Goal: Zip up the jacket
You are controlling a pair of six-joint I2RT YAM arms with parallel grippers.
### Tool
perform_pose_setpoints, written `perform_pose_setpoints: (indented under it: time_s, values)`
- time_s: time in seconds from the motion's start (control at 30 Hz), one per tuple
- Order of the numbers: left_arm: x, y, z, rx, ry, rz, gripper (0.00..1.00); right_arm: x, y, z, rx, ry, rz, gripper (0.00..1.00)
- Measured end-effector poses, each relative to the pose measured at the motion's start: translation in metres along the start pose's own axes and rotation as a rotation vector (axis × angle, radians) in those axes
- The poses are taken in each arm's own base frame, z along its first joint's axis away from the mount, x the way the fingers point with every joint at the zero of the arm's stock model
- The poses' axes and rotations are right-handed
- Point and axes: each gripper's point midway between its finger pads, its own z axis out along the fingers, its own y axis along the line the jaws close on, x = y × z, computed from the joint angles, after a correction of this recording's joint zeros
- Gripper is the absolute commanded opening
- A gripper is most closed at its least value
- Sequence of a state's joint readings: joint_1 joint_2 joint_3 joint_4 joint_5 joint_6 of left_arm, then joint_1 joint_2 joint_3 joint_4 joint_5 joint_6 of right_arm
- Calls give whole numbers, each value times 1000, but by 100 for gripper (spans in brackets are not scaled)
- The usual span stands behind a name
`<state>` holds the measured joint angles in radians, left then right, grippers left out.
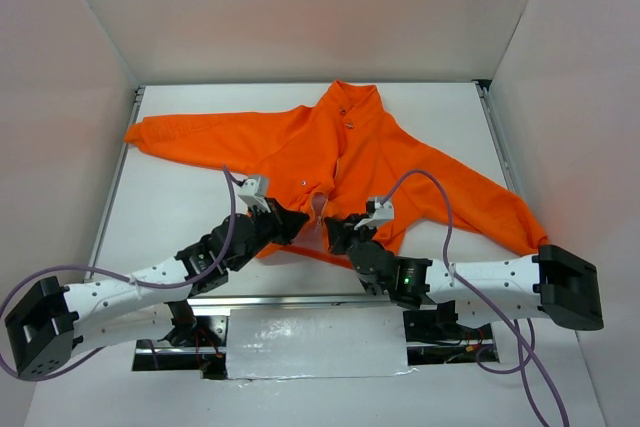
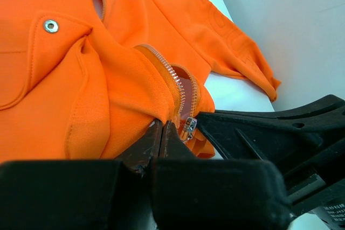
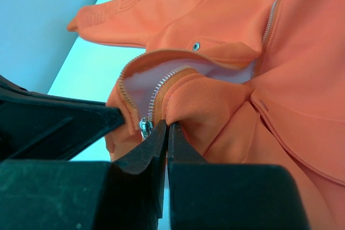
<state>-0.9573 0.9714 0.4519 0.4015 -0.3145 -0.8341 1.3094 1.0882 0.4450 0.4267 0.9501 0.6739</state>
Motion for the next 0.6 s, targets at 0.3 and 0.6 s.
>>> perform_pose_setpoints:
  time_s: [0.3,0.6]
  values:
    - [-9,2,-3,-22,-21,46,0,4,-4,0,14,16,-15,0]
    - [-8,1,0,-23,-15,53,0,3,5,4,20,23,-30,0]
